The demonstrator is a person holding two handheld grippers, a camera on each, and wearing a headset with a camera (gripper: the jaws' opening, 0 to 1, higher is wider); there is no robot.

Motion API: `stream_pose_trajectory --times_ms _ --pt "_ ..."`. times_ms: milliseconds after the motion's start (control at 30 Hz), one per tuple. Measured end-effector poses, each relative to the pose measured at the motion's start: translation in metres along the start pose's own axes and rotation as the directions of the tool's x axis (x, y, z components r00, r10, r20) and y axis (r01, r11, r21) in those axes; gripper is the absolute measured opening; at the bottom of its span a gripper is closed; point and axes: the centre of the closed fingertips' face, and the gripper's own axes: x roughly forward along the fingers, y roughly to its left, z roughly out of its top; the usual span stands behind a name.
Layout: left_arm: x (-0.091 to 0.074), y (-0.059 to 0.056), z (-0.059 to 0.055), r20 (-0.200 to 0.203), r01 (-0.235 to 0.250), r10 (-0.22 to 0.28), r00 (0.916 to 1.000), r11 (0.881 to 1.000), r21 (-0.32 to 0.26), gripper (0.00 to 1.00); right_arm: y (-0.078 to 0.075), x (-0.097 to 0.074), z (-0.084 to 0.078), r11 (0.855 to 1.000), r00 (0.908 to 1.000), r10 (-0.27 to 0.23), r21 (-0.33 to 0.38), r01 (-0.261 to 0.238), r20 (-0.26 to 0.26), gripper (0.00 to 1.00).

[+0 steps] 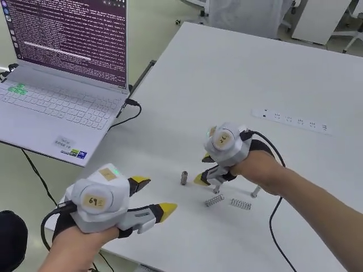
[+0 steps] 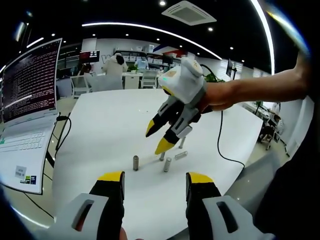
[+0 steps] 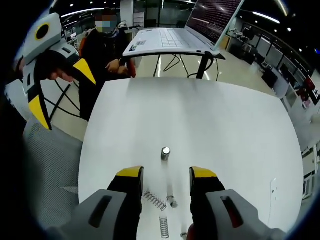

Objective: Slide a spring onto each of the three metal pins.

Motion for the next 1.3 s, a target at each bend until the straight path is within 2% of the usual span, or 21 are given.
stream_pose_trajectory --times_ms 333,567,767,1033,1233,1300 --pt "0.004 -0.002 0.005 -0.008 0.013 -0.013 0.9999 1.000 0.021 0.44 -0.006 -0.023 -0.002 0.996 0.9948 -0.077 0.057 0.074 0.066 0.39" --pt "0.006 0.000 0.011 -0.004 0.013 -0.013 0.9999 0.999 0.033 0.43 0.000 -0.036 -0.006 0.992 0.9899 -0.105 0.073 0.098 0.095 0.41" --pt "0.006 0.000 0.013 -0.005 0.011 -0.011 0.9999 0.999 0.033 0.43 0.003 -0.050 -0.014 0.985 0.9822 -0.141 0.119 0.126 0.124 0.42" --pt "0.007 0.001 0.015 -0.009 0.009 -0.008 0.9999 0.999 0.039 0.43 0.003 -0.074 -0.029 0.967 0.9646 -0.205 0.185 0.174 0.166 0.44" --pt "0.008 0.002 0.019 -0.004 0.005 -0.005 1.0000 0.999 0.039 0.44 0.000 -0.098 -0.041 0.941 0.9387 -0.263 0.273 0.199 0.223 0.45" --pt "0.008 0.003 0.018 -0.006 0.005 -0.005 1.0000 0.999 0.039 0.44 0.001 -0.103 -0.045 0.937 0.9350 -0.271 0.287 0.201 0.229 0.46"
